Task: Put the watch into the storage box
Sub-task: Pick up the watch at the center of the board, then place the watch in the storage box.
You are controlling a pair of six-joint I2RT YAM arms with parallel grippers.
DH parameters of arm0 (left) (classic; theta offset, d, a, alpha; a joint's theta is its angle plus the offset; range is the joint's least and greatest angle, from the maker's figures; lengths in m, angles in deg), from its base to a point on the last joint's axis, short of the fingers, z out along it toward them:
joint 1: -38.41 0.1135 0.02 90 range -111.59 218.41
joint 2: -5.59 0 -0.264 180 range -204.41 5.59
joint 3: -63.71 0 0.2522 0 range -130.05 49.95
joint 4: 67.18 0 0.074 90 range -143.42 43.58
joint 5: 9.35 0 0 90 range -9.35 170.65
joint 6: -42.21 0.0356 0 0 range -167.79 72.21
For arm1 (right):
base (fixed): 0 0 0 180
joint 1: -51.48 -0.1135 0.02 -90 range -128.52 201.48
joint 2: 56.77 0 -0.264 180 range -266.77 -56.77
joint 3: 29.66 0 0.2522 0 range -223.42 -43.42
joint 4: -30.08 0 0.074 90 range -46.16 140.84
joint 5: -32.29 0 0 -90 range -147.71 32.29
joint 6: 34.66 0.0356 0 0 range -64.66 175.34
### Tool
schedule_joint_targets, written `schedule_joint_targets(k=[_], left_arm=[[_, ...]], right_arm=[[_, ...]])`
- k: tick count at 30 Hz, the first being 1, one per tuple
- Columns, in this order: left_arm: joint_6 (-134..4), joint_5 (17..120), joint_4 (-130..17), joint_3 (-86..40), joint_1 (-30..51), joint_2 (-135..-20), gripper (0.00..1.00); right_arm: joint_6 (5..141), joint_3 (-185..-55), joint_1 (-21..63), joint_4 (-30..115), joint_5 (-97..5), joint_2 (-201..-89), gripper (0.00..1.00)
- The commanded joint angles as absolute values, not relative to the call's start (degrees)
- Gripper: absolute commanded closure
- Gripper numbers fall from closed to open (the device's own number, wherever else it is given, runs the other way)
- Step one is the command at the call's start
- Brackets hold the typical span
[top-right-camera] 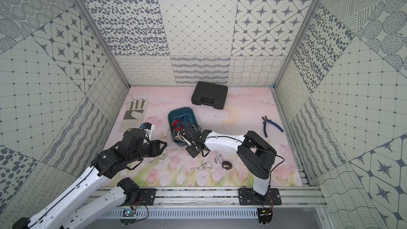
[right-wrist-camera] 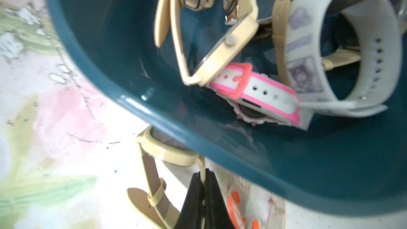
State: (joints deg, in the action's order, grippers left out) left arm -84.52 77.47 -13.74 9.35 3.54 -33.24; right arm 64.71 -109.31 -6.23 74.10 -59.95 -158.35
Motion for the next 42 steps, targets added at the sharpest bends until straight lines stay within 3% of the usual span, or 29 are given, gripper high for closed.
schedule_joint_targets(k=[1, 9, 23, 27, 42], left_arm=[[-87.1, 82.7, -11.5, 10.5, 3.5, -30.4, 0.54], [-88.0, 85.1, -12.5, 12.9, 3.5, -27.5, 0.49], [-87.2, 84.8, -13.0, 13.0, 3.5, -28.5, 0.48], [-87.3, 84.3, -12.8, 12.8, 3.5, -29.0, 0.48], [-87.3, 84.1, -12.9, 13.0, 3.5, -28.8, 0.48]], right_arm=[[65.9, -109.7, -6.1, 76.5, -55.3, -152.8, 1.0], [67.5, -114.7, -0.9, 81.8, -51.3, -147.6, 1.0], [63.3, -144.7, 7.2, 90.9, -46.7, -169.6, 1.0], [63.1, -152.4, 8.0, 95.1, -50.6, -176.6, 1.0], [62.6, -157.0, 9.9, 94.0, -55.4, -184.7, 1.0]])
